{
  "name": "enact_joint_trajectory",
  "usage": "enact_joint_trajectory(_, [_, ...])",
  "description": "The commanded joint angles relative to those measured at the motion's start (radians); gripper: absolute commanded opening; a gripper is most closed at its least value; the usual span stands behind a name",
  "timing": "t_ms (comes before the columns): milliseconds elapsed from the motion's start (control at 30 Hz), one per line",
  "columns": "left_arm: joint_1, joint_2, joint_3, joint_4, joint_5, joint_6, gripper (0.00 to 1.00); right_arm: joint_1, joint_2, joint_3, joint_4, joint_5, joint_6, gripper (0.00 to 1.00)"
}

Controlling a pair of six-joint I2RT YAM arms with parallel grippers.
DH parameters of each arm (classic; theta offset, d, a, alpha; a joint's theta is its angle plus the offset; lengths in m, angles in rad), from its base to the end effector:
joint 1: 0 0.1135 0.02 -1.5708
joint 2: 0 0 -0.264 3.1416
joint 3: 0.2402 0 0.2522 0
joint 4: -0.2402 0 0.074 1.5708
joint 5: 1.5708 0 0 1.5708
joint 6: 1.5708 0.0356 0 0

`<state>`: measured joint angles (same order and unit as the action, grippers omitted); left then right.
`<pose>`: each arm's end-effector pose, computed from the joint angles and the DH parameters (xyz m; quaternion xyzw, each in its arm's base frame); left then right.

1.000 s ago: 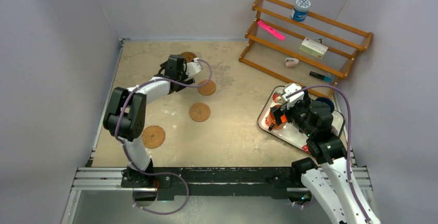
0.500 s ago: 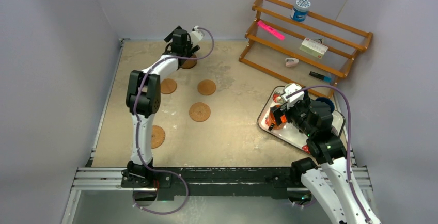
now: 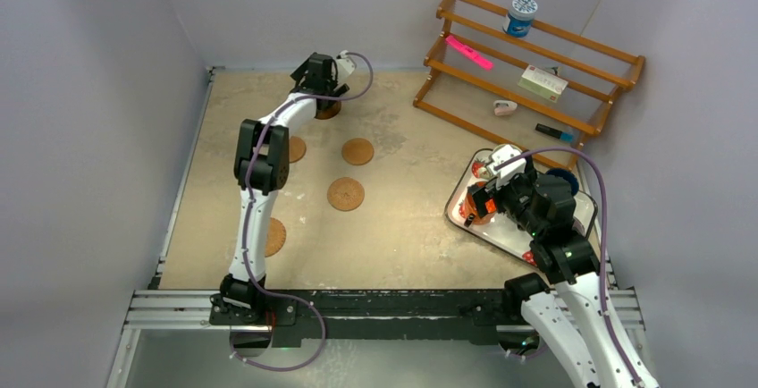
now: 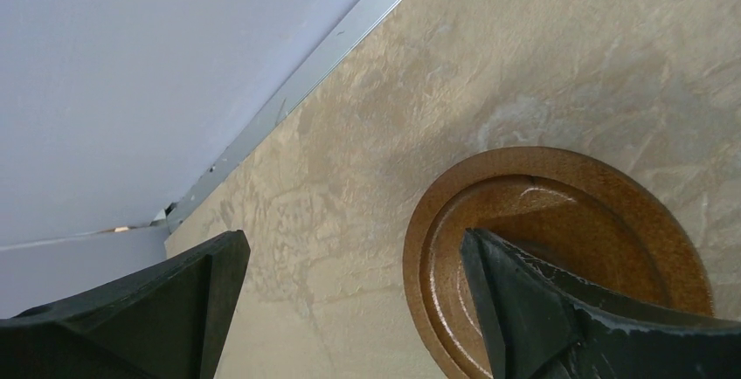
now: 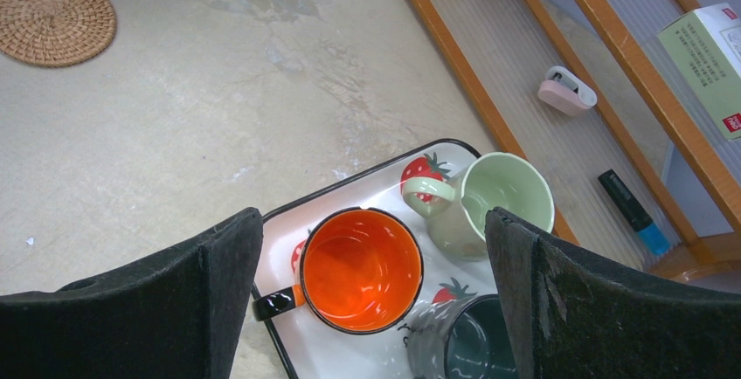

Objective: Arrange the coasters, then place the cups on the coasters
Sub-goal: Move the coaster to the center of the board.

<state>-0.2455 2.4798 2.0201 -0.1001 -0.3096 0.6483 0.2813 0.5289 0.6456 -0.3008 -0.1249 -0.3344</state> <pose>0.5515 -0.1270 0.1635 0.3063 0.8118 0.2279 0.4418 0.1293 0.0420 0.3148 -0.2706 0.7194 0.0311 0.6389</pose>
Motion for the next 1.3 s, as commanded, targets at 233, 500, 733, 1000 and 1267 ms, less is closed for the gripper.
enact_joint_trajectory(233, [0.026,-0.043,-0.052,-0.054,-0.008,-0.036,1.00,0.004,0.000,-0.003,0.025,-0.008,-0.012,0.99])
enact_joint_trajectory(500, [0.013,-0.088,-0.075,-0.080,0.086,-0.076,1.00,0.004,-0.009,-0.001,0.022,-0.012,-0.010,0.99])
enact_joint_trajectory(733, [0.013,-0.063,-0.078,-0.063,0.011,-0.062,1.00,0.004,-0.007,-0.002,0.022,-0.013,-0.011,0.99])
enact_joint_trajectory(1000, [0.040,-0.041,-0.055,-0.061,-0.083,-0.049,1.00,0.004,-0.008,-0.002,0.022,-0.012,-0.011,0.99])
enact_joint_trajectory(1267, [0.061,-0.007,-0.027,-0.052,-0.141,-0.025,1.00,0.004,-0.007,-0.002,0.022,-0.013,-0.011,0.99])
